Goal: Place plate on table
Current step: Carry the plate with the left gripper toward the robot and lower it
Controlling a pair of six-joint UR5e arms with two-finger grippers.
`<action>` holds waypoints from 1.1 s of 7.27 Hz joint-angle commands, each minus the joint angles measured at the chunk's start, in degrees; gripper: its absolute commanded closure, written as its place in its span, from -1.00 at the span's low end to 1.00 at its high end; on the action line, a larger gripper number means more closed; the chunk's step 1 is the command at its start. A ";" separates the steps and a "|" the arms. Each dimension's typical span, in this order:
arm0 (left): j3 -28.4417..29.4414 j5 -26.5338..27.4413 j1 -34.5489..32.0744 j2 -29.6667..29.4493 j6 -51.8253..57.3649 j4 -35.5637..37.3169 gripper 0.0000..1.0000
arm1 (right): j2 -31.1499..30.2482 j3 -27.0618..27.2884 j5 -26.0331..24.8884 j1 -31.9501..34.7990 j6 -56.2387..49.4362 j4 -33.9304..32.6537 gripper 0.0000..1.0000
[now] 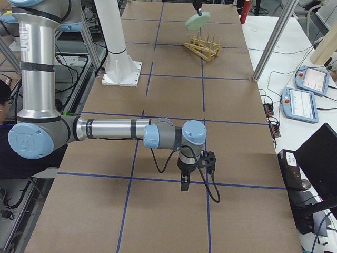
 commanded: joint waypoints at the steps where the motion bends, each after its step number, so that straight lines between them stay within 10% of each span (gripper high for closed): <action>1: 0.30 14.72 13.55 -5.64 8.84 17.45 1.00 | 0.00 0.00 0.00 0.04 -0.07 -0.09 -1.00; 8: 12.87 34.79 31.60 -5.49 32.45 24.46 1.00 | 0.00 0.00 0.00 -0.05 0.01 0.00 -1.00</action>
